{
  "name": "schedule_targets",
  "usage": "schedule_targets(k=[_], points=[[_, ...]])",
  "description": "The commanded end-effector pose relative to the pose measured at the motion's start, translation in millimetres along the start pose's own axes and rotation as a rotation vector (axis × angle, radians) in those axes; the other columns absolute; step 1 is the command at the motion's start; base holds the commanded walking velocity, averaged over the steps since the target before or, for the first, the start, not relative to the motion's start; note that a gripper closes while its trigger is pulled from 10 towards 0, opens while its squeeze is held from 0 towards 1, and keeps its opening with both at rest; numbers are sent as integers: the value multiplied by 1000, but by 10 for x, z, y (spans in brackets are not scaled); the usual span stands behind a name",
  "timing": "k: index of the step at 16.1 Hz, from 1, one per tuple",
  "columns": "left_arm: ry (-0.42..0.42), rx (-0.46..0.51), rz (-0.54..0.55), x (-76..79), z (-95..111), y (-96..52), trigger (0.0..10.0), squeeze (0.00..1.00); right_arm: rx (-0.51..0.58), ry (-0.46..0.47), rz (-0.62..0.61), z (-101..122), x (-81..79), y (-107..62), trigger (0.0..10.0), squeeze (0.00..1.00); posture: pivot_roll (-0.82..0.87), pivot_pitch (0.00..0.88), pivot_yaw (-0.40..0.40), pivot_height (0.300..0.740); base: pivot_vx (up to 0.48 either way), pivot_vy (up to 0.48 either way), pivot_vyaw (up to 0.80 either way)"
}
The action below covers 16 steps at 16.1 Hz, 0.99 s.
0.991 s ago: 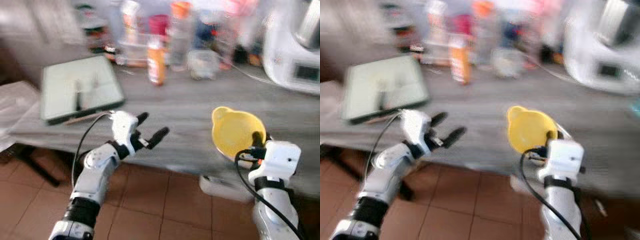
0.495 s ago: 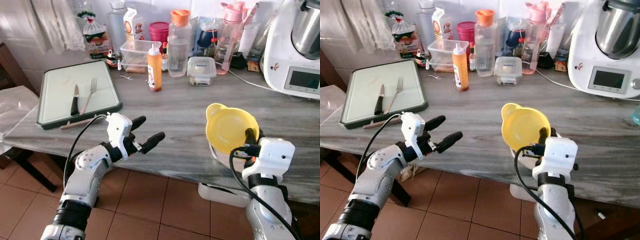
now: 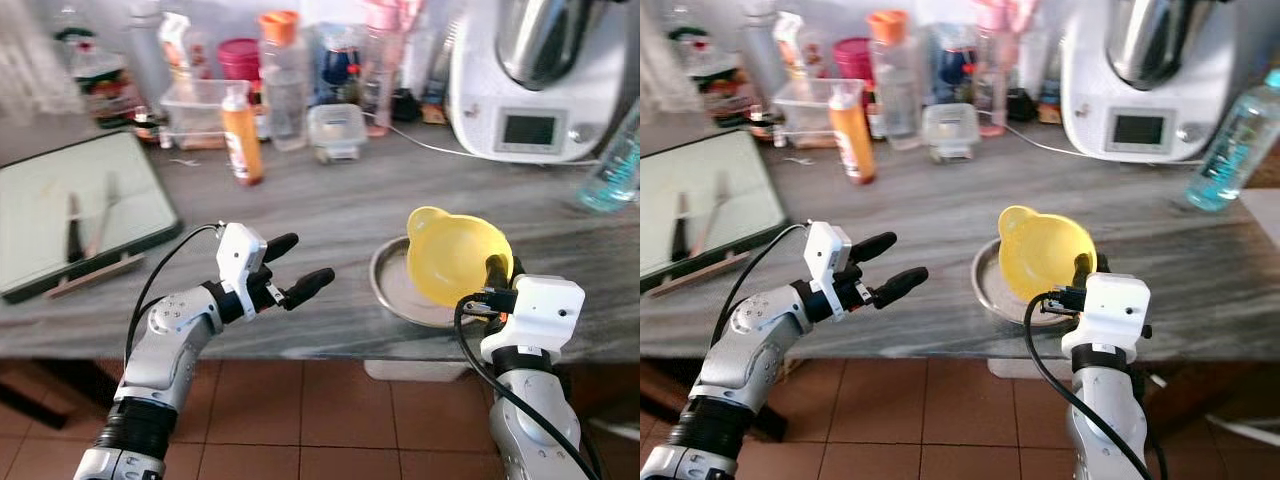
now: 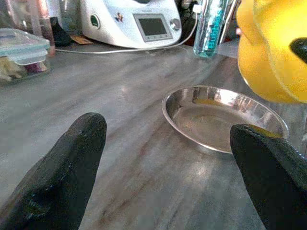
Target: Setting the table
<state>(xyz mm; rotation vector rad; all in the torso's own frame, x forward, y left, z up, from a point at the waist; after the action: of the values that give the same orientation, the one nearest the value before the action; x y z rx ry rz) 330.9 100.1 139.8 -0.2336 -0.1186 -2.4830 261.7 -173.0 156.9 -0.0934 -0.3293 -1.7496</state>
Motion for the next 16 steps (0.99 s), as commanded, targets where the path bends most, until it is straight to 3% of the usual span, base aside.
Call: schedule_targets(k=[1, 6, 9, 11, 16], points=[[22, 5, 15, -35, 58, -1, 10000, 0, 5, 5, -4, 23, 0, 9, 10000, 0, 27, 49, 35, 740, 0, 0, -800], [14, 4, 16, -4, 47, -1, 10000, 0, -1, 8, -7, 6, 8, 6, 10000, 0, 30, 56, 39, 740, 0, 0, -751], [5, 12, 30, -13, 49, 3, 10000, 0, 7, 18, 0, 25, -26, 19, 10000, 0, 33, 61, 40, 740, 0, 0, -146], [-7, -20, -38, 45, 24, -31, 10000, 0, 17, 22, 8, 58, -47, 69, 10000, 0, 33, 61, 40, 740, 0, 0, 0], [15, -157, -187, 18, 85, -141, 10000, 0, 35, 83, 35, 152, -116, 202, 10000, 0, 56, 74, 20, 740, 0, 0, 0]])
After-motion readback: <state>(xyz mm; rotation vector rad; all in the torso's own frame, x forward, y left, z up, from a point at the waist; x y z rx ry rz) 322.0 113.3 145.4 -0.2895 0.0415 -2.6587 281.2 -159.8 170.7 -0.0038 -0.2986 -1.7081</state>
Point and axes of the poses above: a point about 5 cm out from each wrist's last joint towards the gripper, its own y axis pointing out of the wrist towards the gripper, its own z axis along the axis of the wrist's last joint, x = y × z, the point moved 3 cm from there along y, pointing out of the wrist towards the gripper, and after that the axes turned 10 degrees about -y, right-handed, at the moved point
